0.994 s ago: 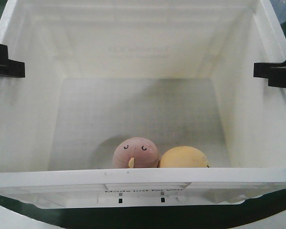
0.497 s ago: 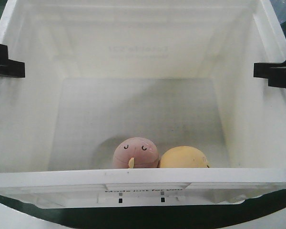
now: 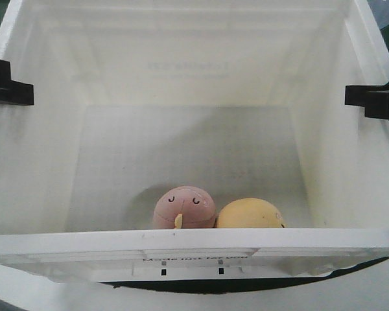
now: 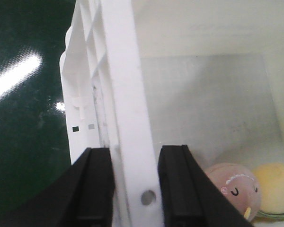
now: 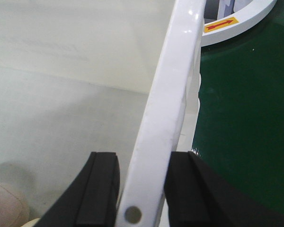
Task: Place moving items into box and shelve
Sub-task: 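Hold the crate with both grippers while the base drives away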
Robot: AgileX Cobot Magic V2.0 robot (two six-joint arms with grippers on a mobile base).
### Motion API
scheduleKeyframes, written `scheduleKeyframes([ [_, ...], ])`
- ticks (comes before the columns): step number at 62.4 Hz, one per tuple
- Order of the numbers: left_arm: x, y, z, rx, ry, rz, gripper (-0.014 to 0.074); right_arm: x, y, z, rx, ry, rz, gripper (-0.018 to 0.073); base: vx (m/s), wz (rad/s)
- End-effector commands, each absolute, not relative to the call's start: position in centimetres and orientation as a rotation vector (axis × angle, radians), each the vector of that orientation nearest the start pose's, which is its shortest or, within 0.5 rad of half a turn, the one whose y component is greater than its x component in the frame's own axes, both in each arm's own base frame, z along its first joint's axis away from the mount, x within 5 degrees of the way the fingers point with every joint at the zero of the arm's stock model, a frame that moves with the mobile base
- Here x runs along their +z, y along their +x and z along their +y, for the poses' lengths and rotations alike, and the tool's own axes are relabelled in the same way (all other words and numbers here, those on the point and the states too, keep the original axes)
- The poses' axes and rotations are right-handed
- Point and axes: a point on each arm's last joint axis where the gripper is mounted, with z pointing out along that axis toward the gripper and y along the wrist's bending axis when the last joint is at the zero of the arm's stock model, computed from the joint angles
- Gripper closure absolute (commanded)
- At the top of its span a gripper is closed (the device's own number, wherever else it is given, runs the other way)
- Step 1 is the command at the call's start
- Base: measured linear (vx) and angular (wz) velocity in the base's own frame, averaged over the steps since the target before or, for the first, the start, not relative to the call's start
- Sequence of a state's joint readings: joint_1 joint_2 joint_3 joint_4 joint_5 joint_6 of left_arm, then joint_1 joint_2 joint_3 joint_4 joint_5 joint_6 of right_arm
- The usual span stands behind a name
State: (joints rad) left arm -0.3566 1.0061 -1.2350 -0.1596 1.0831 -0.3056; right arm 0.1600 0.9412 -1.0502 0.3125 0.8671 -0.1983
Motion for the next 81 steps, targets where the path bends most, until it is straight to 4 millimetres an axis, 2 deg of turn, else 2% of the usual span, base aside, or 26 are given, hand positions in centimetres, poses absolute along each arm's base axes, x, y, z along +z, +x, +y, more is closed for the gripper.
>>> scheduleKeyframes([
  [1, 45.0, 15.76, -7.43, -0.616, 0.042, 2.163, 0.06, 41.96, 16.88, 4.81, 0.353, -0.275, 2.005, 0.0565, -0.12, 0.01],
  [37, 45.0, 15.76, -7.43, -0.616, 0.042, 2.163, 0.06, 41.96, 16.88, 4.81, 0.353, -0.275, 2.005, 0.0565, -0.14, -0.01],
  [81, 44.98, 15.79, -7.44, -0.616, 0.042, 2.164, 0.06, 41.95, 16.88, 4.82, 0.353, -0.275, 2.006, 0.0565, -0.17, 0.2],
])
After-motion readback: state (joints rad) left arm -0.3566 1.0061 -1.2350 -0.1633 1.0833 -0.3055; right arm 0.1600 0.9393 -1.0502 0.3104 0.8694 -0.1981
